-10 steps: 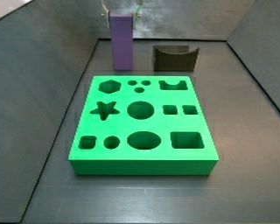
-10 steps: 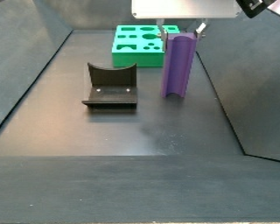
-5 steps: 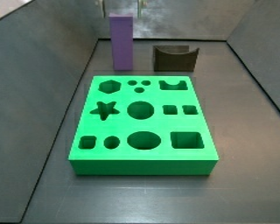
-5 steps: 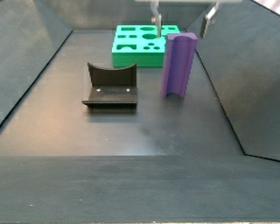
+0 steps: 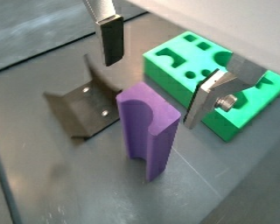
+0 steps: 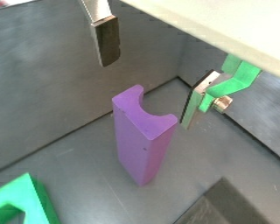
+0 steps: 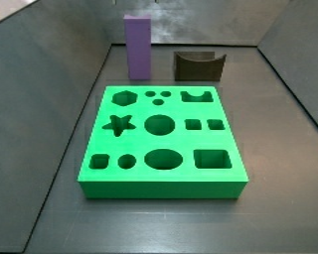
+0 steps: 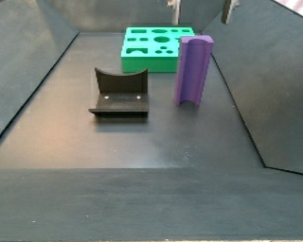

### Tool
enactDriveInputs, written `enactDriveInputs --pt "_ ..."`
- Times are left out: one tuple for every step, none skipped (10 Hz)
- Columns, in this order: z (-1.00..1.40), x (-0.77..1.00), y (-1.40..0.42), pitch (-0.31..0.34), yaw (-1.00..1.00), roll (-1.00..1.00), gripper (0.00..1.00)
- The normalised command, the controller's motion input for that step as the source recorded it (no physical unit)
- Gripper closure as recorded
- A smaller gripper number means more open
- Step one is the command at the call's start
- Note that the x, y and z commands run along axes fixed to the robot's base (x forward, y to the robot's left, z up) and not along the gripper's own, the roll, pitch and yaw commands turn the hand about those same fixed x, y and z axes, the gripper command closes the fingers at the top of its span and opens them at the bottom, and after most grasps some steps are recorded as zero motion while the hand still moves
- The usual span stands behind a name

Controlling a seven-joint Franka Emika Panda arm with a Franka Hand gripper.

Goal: Pick up the arch object. Move up. Rotate the arch object. Move to above the board. Insert the arch object.
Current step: Rotate the arch object.

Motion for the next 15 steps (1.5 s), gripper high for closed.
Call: enactDriveInputs --pt "-0.08 0.04 0.03 0.005 1.00 0.00 0.00" --pt "-0.06 0.04 0.02 0.004 1.00 0.00 0.00" --pt "-0.05 0.04 0.02 0.004 1.00 0.00 0.00" --pt "-0.05 0.04 0.01 0.004 1.00 0.00 0.00" --pt "-0.04 0.04 0.01 0.004 1.00 0.00 0.00" --pt "-0.04 0.04 0.01 0.004 1.00 0.00 0.00" --pt "-0.04 0.05 0.01 0.004 1.00 0.00 0.00" --pt "-0.04 0.05 0.00 0.004 1.00 -0.01 0.00" --pt "-0.04 0.05 0.00 0.004 1.00 -0.01 0.00" --pt "-0.04 0.05 0.00 0.004 1.00 -0.01 0.00" --pt "-0.04 0.05 0.00 0.004 1.00 -0.01 0.00" --pt "-0.04 0.05 0.00 0.004 1.00 -0.01 0.00" --pt "-0.04 0.05 0.00 0.005 1.00 -0.01 0.00" --pt "-0.04 0.05 0.00 0.005 1.00 -0.01 0.00" --pt "-0.04 0.05 0.00 0.005 1.00 -0.01 0.00"
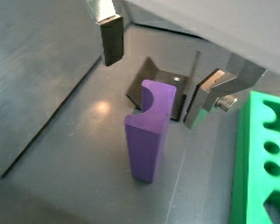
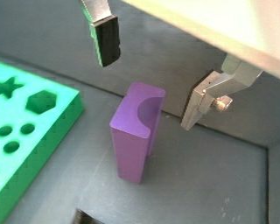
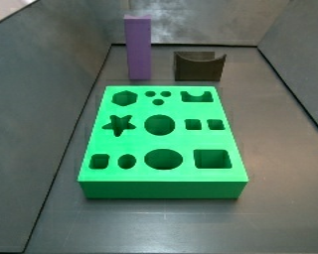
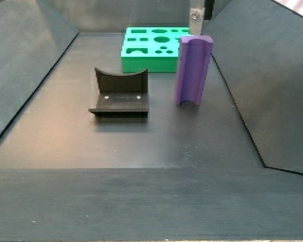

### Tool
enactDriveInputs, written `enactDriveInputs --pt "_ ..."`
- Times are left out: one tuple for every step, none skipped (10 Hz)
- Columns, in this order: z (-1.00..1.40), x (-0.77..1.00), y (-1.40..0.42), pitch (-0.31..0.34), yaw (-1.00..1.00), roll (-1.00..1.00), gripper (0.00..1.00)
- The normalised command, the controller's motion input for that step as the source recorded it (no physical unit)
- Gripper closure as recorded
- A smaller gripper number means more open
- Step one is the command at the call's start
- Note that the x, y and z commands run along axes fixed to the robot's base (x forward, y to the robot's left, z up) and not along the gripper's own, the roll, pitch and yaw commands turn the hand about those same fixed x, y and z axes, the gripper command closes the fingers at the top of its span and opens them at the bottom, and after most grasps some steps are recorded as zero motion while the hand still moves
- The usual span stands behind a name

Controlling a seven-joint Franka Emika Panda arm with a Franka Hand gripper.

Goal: Pick up the arch object. Move up. Rotate the arch object. Move to above the board. Insert the arch object.
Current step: Rotate the arch object.

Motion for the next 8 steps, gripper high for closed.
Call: enactDriveInputs --pt "-0.04 0.05 0.00 0.005 1.00 -0.01 0.00" --pt "-0.04 0.05 0.00 0.005 1.00 -0.01 0.00" --pt "-0.04 0.05 0.00 0.005 1.00 -0.01 0.00" --pt "-0.04 0.05 0.00 0.006 1.00 -0.01 0.00" --pt "-0.04 0.05 0.00 0.006 1.00 -0.01 0.00" --pt "-0.04 0.05 0.00 0.006 1.00 -0.01 0.00" --pt "-0.04 0.05 0.00 0.006 1.00 -0.01 0.00" --pt "-0.04 0.05 0.00 0.007 1.00 -0.01 0.00"
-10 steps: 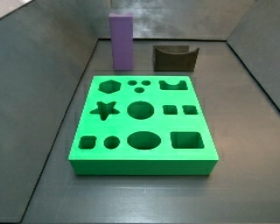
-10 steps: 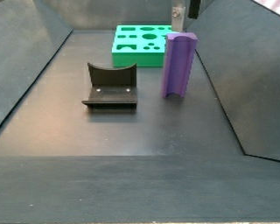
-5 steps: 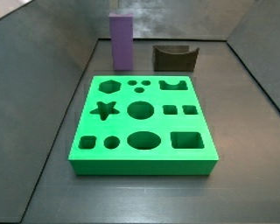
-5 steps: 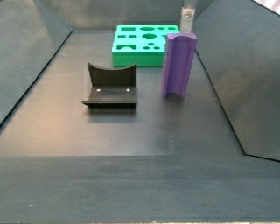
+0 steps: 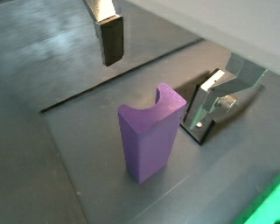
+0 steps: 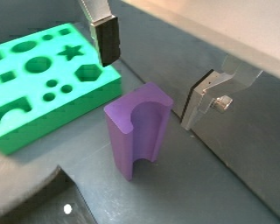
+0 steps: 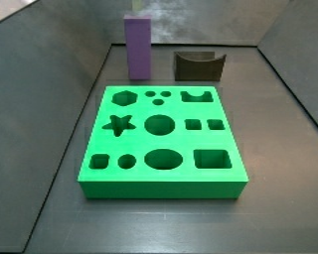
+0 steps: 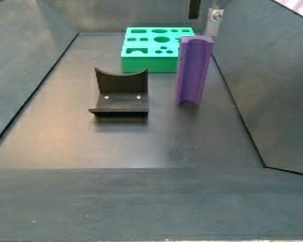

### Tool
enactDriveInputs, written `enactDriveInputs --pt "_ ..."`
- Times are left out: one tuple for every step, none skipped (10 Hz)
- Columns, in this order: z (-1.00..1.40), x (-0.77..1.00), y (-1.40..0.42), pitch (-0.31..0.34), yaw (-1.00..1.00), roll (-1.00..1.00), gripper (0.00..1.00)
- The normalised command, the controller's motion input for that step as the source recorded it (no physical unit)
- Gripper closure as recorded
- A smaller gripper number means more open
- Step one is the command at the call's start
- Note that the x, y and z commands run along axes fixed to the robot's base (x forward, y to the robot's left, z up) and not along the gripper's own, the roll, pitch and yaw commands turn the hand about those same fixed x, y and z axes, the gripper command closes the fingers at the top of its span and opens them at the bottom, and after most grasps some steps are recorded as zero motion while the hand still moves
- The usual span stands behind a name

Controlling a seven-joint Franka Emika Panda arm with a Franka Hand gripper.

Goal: Pick up the arch object. Move up. Rotate the arch object. Move to above the board. Insert the arch object.
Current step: Rotate the arch object.

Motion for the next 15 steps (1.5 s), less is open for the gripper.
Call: enactDriveInputs --pt "-0.04 0.05 0.00 0.007 1.00 -0.01 0.00" --pt "-0.03 0.05 0.00 0.007 1.00 -0.01 0.00" --pt "-0.03 0.05 0.00 0.008 1.00 -0.01 0.00" --pt "-0.03 0.05 0.00 0.008 1.00 -0.01 0.00" --pt "-0.03 0.05 0.00 0.009 1.00 -0.01 0.00" --pt "-0.03 0.05 0.00 0.009 1.00 -0.01 0.00" --pt "-0.03 0.05 0.00 0.009 1.00 -0.01 0.00" --pt "-0.03 0.05 0.00 0.010 1.00 -0.01 0.00" --pt "-0.03 0.05 0.00 0.011 1.00 -0.02 0.00" --pt "-0.03 0.05 0.00 0.012 1.00 -0.02 0.00" --pt "-0.03 0.05 0.00 0.014 1.00 -0.02 0.00" --pt "-0.03 0.05 0.00 0.015 1.00 -0.02 0.00" --pt "-0.03 0.05 0.00 0.017 1.00 -0.02 0.00" --pt "-0.03 0.05 0.00 0.019 1.00 -0.03 0.00" --pt "-0.03 0.05 0.00 0.023 1.00 -0.03 0.00"
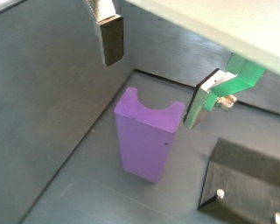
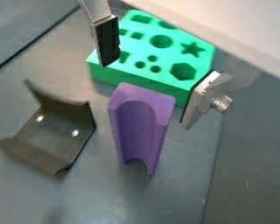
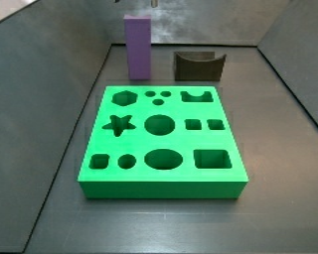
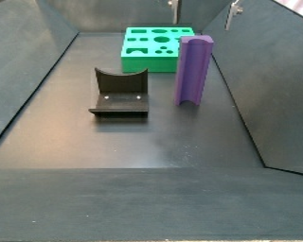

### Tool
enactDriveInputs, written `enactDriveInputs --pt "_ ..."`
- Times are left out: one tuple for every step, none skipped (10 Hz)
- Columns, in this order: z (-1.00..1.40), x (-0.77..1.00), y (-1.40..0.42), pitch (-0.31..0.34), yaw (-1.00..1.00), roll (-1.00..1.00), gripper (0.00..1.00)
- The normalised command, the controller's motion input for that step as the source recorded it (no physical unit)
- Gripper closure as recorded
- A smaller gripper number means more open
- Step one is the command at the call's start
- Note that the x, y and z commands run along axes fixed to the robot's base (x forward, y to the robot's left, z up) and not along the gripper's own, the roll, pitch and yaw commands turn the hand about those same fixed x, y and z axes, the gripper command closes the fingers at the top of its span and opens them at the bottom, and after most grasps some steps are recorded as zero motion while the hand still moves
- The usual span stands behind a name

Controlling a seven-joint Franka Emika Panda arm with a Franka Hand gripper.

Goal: Pick up the arch object. Move up. Rotate the arch object. Move to above the board. Insert the arch object.
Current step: Rotate the arch object.

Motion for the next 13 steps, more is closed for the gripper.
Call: enactDriveInputs --pt "-0.03 0.05 0.00 0.027 1.00 -0.04 0.00" --pt "-0.03 0.05 0.00 0.031 1.00 -0.04 0.00" --pt "-0.03 0.05 0.00 0.036 0.73 -0.05 0.00" --pt "-0.03 0.05 0.00 0.035 0.49 -0.05 0.00" --pt "-0.03 0.05 0.00 0.035 0.32 -0.05 0.00" --pt "-0.03 0.05 0.00 0.034 0.24 -0.05 0.00" --pt "-1.00 0.00 0.00 0.034 0.12 -0.05 0.00" --pt "-1.00 0.01 0.00 0.020 0.07 -0.05 0.00" --pt "-1.00 0.02 0.01 -0.010 0.05 -0.03 0.00" --pt "-0.94 0.02 0.01 -0.027 0.05 -0.01 0.00" --pt "-0.79 0.01 0.01 -0.038 0.04 0.01 0.00" --pt "-0.58 0.01 0.01 -0.046 0.03 0.03 0.00" --pt "-0.43 0.01 0.01 -0.045 0.03 0.05 0.00"
